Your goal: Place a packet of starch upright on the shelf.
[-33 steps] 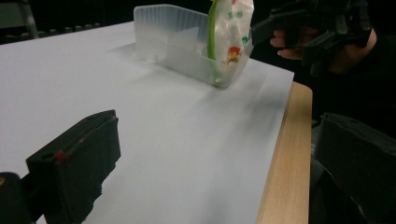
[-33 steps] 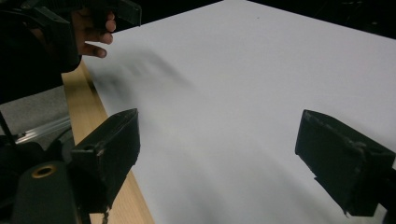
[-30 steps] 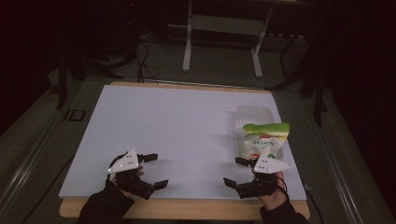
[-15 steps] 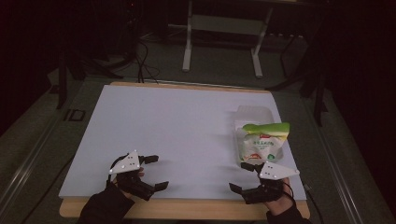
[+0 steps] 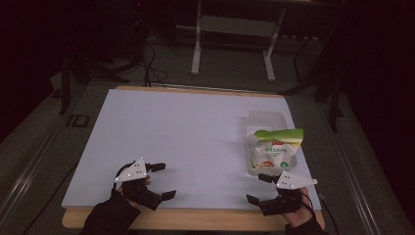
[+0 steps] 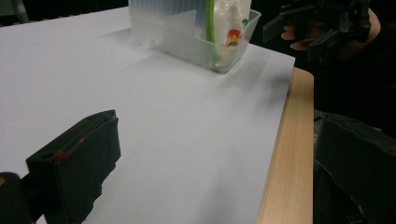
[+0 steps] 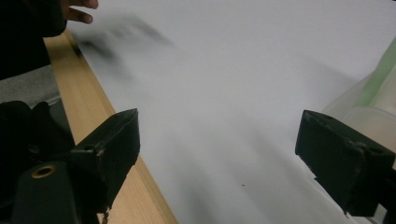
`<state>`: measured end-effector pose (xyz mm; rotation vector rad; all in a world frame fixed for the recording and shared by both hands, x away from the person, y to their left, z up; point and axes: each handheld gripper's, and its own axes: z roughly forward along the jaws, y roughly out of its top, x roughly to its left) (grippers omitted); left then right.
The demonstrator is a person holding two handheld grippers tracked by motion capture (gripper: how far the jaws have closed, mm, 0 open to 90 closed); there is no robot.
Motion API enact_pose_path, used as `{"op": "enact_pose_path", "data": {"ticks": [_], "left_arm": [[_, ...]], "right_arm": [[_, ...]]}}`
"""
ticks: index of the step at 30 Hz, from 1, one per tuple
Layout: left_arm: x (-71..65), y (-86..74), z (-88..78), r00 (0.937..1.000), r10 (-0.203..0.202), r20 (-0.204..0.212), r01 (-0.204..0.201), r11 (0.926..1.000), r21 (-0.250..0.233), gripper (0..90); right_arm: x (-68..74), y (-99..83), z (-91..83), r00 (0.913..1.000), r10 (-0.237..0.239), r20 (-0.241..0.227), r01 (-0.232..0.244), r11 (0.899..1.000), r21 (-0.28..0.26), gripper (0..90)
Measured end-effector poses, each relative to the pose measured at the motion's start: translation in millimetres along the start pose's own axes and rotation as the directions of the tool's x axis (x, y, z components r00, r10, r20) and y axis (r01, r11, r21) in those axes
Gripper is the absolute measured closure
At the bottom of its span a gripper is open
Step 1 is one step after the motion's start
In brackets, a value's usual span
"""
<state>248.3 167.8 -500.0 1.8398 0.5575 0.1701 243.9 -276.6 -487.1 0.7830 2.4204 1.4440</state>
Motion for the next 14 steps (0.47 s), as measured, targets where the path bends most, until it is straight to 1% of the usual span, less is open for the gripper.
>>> {"op": "enact_pose_path", "data": {"ticks": [7,9,13,14], "left_arm": [[-0.1,-1.1,0.9,1.0000,0.003,-0.001,-0.003,1.0000,0.004,0.9],[0.2,-2.2,1.2,1.0000,0.002,-0.002,-0.002,1.0000,0.007,1.0],[-0.4,-2.0,0.9,1.0000,0.004,-0.003,-0.004,1.0000,0.006,1.0],[-0.6,-1.8,0.9,1.0000,0.007,-0.003,-0.007,1.0000,0.006,1.0]], "right_arm": [[-2.2,-0.4,-1.0,0.9998,-0.011,0.020,0.011,1.000,-0.017,14.1],[-1.9,-0.6,-0.6,0.9998,-0.016,0.015,0.016,1.000,-0.026,14.8],[-1.4,-0.9,0.3,0.9998,-0.018,0.011,0.018,1.000,-0.019,15.9],[-1.4,-0.4,0.3,0.9996,-0.026,0.010,0.026,0.999,-0.020,18.6]]}}
